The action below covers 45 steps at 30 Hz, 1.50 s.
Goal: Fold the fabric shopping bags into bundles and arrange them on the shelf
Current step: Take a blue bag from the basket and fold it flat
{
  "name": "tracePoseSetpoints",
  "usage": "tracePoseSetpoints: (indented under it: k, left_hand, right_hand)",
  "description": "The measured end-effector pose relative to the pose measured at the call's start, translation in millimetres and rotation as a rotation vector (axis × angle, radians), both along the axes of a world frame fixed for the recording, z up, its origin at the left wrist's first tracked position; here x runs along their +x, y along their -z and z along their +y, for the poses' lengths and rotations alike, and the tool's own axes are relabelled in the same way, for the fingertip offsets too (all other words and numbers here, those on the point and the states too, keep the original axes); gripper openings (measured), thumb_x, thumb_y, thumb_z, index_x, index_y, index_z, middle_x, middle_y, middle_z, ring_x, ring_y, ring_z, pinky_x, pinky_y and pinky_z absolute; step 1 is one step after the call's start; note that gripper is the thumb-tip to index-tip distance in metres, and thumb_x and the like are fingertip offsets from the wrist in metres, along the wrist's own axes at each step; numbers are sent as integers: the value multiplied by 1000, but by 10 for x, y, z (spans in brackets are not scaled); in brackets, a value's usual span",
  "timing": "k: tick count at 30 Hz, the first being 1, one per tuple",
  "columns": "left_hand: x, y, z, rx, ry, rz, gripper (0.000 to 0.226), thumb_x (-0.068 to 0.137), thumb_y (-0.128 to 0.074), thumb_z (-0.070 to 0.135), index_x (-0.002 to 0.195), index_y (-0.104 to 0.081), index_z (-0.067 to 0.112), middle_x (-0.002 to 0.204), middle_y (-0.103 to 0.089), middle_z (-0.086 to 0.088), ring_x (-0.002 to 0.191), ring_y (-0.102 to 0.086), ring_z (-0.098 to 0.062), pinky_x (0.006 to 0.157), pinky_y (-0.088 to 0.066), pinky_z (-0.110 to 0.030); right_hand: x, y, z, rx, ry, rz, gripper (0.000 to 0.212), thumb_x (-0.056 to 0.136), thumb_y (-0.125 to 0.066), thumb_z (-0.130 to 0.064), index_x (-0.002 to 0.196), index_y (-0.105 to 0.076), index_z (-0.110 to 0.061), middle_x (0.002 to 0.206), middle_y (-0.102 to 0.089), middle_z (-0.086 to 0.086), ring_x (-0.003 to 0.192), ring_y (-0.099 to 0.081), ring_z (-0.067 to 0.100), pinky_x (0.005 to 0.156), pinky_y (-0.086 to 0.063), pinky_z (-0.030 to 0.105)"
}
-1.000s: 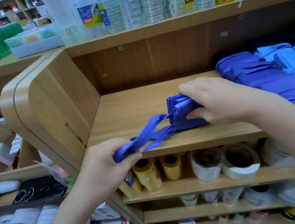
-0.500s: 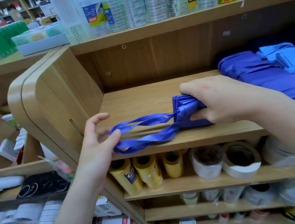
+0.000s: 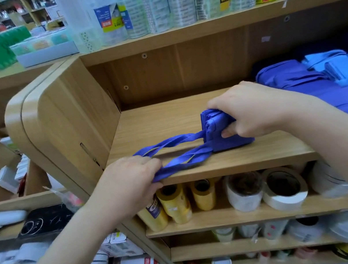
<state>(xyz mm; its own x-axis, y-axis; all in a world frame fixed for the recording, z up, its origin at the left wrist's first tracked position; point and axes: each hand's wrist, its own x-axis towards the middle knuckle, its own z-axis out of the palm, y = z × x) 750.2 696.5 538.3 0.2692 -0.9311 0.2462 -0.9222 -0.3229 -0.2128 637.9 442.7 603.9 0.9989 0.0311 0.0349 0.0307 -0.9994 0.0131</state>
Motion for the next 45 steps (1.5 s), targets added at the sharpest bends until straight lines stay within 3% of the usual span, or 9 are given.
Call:
tracePoseSetpoints:
  k: [7, 11, 15, 19, 26, 31, 38, 42, 45]
  left_hand:
    - [-202, -365, 194, -239, 138, 1110, 21, 68, -82, 35, 63, -63, 25, 77, -70, 5, 103, -65, -8, 107, -40, -37]
    - [-323, -490, 21, -501, 348, 1483, 35, 69, -84, 41, 92, -76, 15, 74, -70, -12, 65, -64, -15, 76, -54, -28]
    - [-124, -416, -175, -564, 419, 1878, 76, 72, -77, 29, 140, -51, 8, 126, -62, -15, 77, -69, -24, 89, -52, -45]
    - [61, -360, -278, -659, 432, 2145, 82, 78, -73, 27, 149, -37, 9, 150, -44, -12, 83, -70, -25, 84, -57, -41]
    - [-13, -218, -510, -854, 592, 2426, 77, 85, -67, 19, 151, -28, 9, 156, -33, -15, 97, -68, -37, 81, -59, -41]
    - [-51, -168, -431, -1039, 674, 2499, 83, 81, -64, 11, 152, -20, 3, 155, -35, -15, 122, -57, -38, 95, -52, -43]
    - [-68, -291, -214, -1111, -201, 1738, 60, 66, -51, -30, 112, -61, 7, 100, -72, -14, 95, -69, -27, 85, -58, -32]
    - [17, -389, -14, -937, -201, 985, 103, 68, -58, -31, 140, -36, 39, 143, -43, -1, 125, -53, -12, 101, -49, -38]
    - [107, -591, -78, -509, -53, 78, 115, 61, -76, -14, 154, -19, 23, 160, -19, 1, 147, -21, -22, 120, -22, -40]
  right_hand:
    - [69, -6, -39, -3, 49, 22, 29, 87, -69, -34, 87, -40, -26, 86, -52, -8, 86, -53, 21, 72, -44, 36]
    - [85, 11, 7, 2, 29, 38, 32, 86, -70, -32, 91, -39, -27, 87, -53, -10, 85, -52, 19, 70, -42, 36]
    - [34, 23, 83, -10, -30, -29, 87, 84, -71, -22, 139, -10, -51, 109, -56, -10, 88, -58, 20, 65, -46, 35]
    - [-52, 103, 143, -188, -77, -158, 97, 93, -58, -23, 136, 22, -59, 117, -39, -5, 68, -54, 21, 53, -45, 34]
    - [30, 289, 278, -202, -168, -298, 22, 88, -47, -39, 110, -46, -42, 80, -37, -2, 57, -50, 24, 50, -35, 31]
    - [156, 283, 198, -173, -178, -310, 34, 94, -37, -48, 87, -65, -30, 72, -39, -7, 47, -42, 22, 41, -29, 27]
    - [250, 123, 81, -69, -225, -169, 19, 99, -45, -45, 93, -60, -34, 75, -37, -9, 61, -33, 8, 48, -23, 25]
    - [273, 91, 75, -56, -233, -87, 20, 99, -43, -46, 98, -61, -36, 75, -36, -12, 64, -36, 6, 52, -28, 26]
    - [286, 66, 74, -39, -259, -73, 18, 99, -44, -45, 96, -60, -37, 76, -37, -13, 70, -39, 7, 56, -33, 29]
